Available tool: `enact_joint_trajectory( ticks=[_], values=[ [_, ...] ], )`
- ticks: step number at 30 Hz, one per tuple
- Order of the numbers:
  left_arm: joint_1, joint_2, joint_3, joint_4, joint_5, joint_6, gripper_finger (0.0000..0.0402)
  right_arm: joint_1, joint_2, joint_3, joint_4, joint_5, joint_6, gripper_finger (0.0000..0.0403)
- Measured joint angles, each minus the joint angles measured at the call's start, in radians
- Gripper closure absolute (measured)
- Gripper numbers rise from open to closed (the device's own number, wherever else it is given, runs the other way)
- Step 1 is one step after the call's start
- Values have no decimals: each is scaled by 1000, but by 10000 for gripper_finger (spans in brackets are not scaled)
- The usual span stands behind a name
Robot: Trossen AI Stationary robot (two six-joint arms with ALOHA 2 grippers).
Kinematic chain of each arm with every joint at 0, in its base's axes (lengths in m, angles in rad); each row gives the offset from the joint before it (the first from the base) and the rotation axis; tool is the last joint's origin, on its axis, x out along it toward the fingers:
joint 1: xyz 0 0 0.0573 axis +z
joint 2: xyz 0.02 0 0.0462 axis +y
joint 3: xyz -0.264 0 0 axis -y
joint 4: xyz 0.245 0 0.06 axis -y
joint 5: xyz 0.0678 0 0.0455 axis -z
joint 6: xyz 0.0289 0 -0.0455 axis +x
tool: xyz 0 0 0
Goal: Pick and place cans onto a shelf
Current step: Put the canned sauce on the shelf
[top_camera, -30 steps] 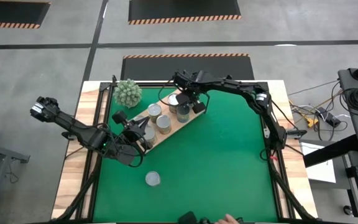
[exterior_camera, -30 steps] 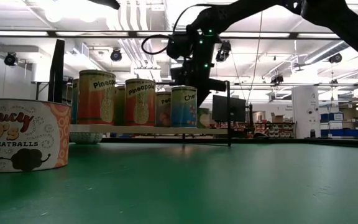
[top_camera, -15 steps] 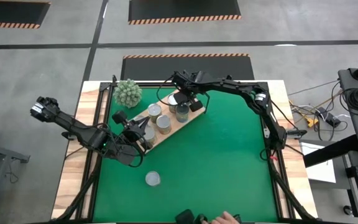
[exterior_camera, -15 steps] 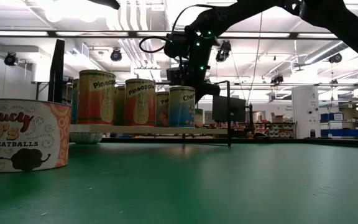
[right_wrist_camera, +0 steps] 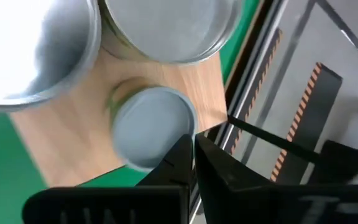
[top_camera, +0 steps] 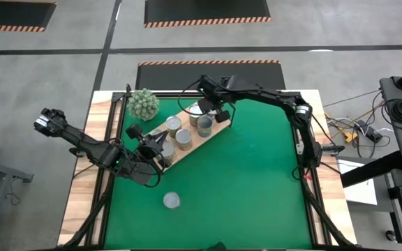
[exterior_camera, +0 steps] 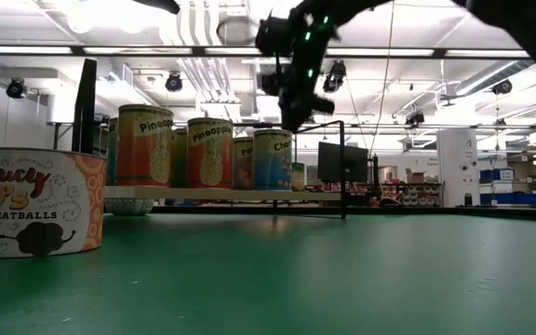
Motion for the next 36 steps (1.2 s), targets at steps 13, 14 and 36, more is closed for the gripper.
enact_joint_trajectory(
  ticks=[13,14,36],
  values=[
    [1,0,7,127,97,27,402,210,-429,-391,181,-274,313,394],
    [1,0,7,157,139,29,402,237,-472,-465,246,-259,333,394],
    [-204,324,1,-144,1246,-895,402,545,-758,-1126,838,-110,526,394]
  ],
)
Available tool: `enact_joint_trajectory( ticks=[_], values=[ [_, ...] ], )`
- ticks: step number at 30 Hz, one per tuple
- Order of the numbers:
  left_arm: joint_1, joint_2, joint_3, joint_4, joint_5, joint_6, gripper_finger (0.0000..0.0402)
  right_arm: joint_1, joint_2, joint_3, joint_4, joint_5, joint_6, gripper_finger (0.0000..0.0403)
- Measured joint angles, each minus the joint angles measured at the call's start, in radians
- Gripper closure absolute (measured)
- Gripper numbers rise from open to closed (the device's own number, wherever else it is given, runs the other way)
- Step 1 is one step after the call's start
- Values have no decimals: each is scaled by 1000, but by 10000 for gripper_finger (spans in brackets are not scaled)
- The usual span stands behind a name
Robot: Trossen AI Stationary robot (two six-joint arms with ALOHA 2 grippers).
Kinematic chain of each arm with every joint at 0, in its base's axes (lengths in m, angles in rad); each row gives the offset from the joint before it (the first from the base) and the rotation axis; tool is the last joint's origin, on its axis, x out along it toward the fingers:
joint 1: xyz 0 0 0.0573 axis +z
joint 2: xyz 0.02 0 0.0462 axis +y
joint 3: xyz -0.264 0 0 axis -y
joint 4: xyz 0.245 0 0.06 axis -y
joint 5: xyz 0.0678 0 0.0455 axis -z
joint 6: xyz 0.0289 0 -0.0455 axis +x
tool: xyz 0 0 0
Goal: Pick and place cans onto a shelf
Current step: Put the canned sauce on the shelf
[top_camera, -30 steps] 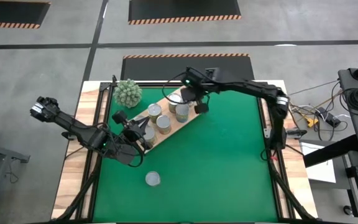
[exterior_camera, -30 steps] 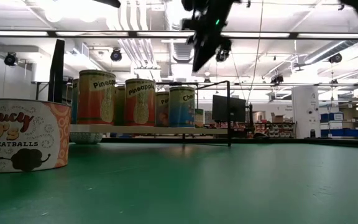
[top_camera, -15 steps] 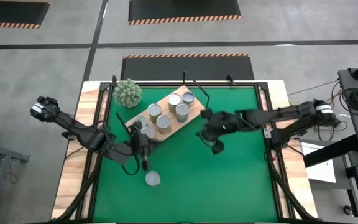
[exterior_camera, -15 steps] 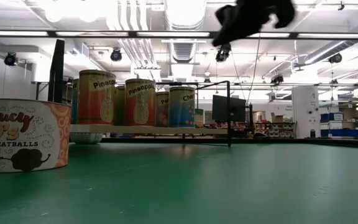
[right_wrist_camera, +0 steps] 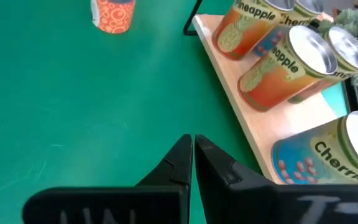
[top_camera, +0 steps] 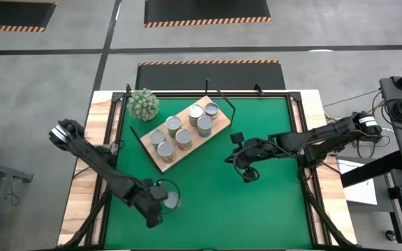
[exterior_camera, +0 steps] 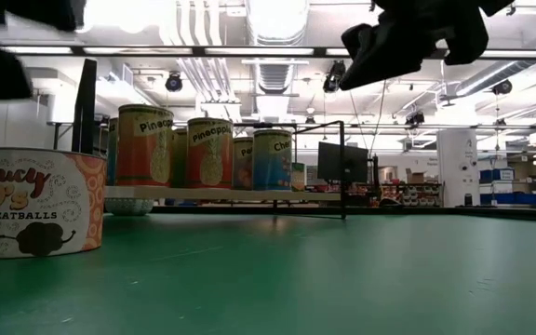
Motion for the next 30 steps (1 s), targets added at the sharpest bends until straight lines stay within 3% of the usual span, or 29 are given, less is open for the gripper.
enact_joint_trajectory(
  ticks=[4,7,10,12,16,25,30],
  values=[
    [19,84,0,11,-72,-4,402,0,7,0,25,5,-17,394],
    [56,133,10,65,-225,35,402,0,7,0,24,5,-16,394],
    [96,156,45,329,-393,276,402,0,7,0,22,6,-16,394],
    [112,160,75,447,-401,473,402,0,7,0,20,6,-3,394],
    [133,169,137,409,-422,636,402,0,7,0,-29,5,49,394],
    [142,168,129,393,-459,712,402,29,-19,0,-244,5,154,394],
    [145,168,122,394,-518,716,402,54,-21,-13,-212,4,165,394]
  ],
)
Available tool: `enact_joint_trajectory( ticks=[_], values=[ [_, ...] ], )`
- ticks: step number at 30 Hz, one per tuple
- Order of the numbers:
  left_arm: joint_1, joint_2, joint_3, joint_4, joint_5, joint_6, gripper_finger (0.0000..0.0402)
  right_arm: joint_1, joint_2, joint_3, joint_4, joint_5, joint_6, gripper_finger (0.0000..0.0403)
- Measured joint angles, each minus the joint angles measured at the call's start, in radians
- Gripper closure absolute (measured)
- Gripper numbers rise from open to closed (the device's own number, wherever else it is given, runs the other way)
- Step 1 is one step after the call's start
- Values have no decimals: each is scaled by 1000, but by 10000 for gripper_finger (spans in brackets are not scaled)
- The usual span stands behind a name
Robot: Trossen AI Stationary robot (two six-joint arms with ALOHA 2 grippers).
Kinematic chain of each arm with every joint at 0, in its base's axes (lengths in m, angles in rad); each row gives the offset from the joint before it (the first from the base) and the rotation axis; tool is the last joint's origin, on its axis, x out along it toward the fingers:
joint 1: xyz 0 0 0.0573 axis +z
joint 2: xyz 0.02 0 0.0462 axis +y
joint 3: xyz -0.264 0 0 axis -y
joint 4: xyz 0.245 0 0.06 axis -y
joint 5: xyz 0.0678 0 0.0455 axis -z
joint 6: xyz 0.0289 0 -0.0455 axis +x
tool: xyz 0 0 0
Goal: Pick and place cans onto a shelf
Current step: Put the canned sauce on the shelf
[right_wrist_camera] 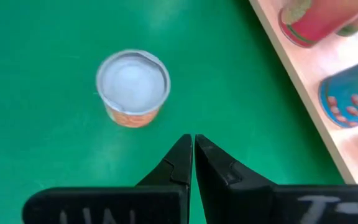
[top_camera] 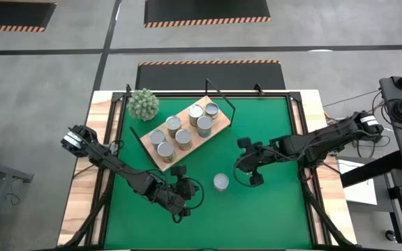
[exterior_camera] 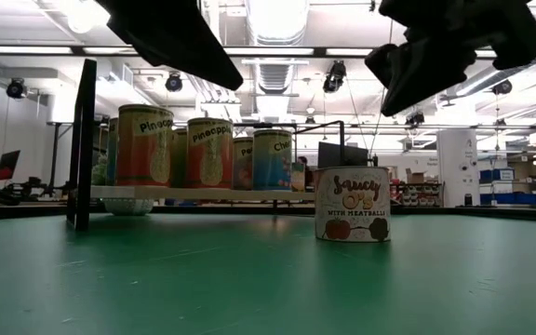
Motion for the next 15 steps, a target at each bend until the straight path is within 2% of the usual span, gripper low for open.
enact_joint_trajectory(
  ticks=[2,5,8,11,15],
  values=[
    [0,0,0,0,-4,11,402,3,9,-3,25,-9,27,394],
    [0,0,0,1,-5,21,402,1,34,-3,70,-7,149,392],
    [1,0,-1,1,-5,22,402,1,70,-3,99,1,216,373],
    [1,0,-1,1,-6,22,402,1,103,-3,91,1,222,335],
    [1,-1,-3,2,-6,16,402,6,143,-3,80,1,232,263]
  ],
)
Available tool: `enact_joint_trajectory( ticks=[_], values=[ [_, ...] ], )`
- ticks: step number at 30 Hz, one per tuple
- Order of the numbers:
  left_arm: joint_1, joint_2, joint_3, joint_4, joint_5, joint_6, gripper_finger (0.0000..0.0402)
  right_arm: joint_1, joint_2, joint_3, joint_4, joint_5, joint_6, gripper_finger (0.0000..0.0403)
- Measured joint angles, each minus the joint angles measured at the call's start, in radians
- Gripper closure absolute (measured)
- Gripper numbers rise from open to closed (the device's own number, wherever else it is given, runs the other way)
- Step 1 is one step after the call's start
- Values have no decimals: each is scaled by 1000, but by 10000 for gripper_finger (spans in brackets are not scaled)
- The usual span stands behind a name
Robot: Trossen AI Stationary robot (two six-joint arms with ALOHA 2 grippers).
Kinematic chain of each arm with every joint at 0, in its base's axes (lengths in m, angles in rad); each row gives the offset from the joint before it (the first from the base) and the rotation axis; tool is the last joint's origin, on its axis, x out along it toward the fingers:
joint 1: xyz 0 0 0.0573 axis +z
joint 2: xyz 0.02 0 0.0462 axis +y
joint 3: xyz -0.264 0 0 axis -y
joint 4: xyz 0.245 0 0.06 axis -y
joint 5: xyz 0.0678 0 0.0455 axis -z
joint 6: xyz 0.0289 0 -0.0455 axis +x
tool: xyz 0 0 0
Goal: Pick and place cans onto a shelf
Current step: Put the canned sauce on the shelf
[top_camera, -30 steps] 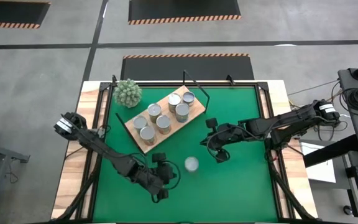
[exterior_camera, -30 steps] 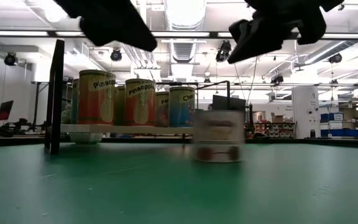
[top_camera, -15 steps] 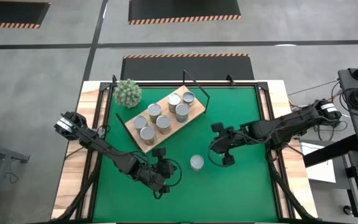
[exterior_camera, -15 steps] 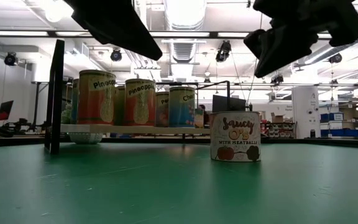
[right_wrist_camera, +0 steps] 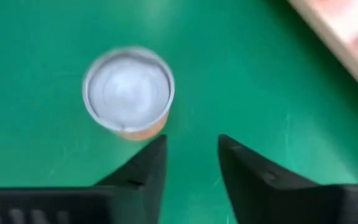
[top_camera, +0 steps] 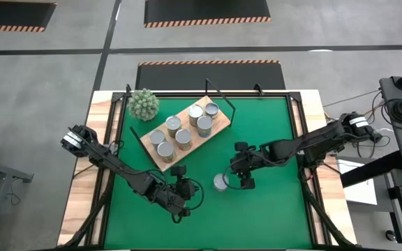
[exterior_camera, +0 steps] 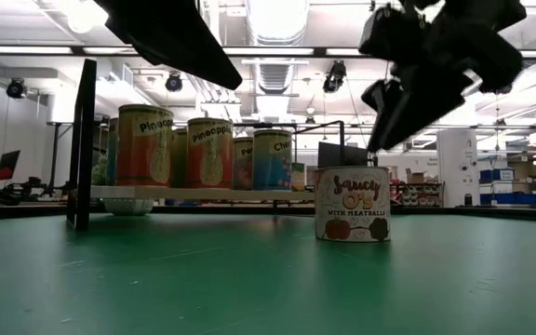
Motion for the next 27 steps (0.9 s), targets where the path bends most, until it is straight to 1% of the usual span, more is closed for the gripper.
enact_joint_trajectory(
  ticks=[2,5,8,10,12,14,16,19,21,24,27],
  values=[
    [1,0,-4,4,0,-9,402,1,17,0,-23,-2,-7,224],
    [4,0,-17,28,-1,-23,402,2,41,-2,-49,-11,24,179],
    [5,3,-33,96,-1,-22,402,17,61,-26,-39,-31,55,148],
    [5,17,-40,138,-2,-20,402,41,74,-63,12,-36,75,136],
    [5,41,-42,155,-2,-20,402,68,80,-108,99,-36,93,131],
    [5,70,-42,178,-1,-20,402,95,85,-156,225,-29,111,129],
    [6,99,-41,196,-1,-22,402,118,85,-204,348,12,143,129],
    [15,148,-35,229,0,-24,402,137,85,-263,492,105,197,129],
    [28,180,-32,269,0,-24,402,142,85,-296,574,133,211,129],
    [52,229,-15,301,0,-28,402,146,86,-325,672,130,224,129],
    [78,282,15,303,0,-28,402,145,87,-336,686,130,225,129]
  ],
)
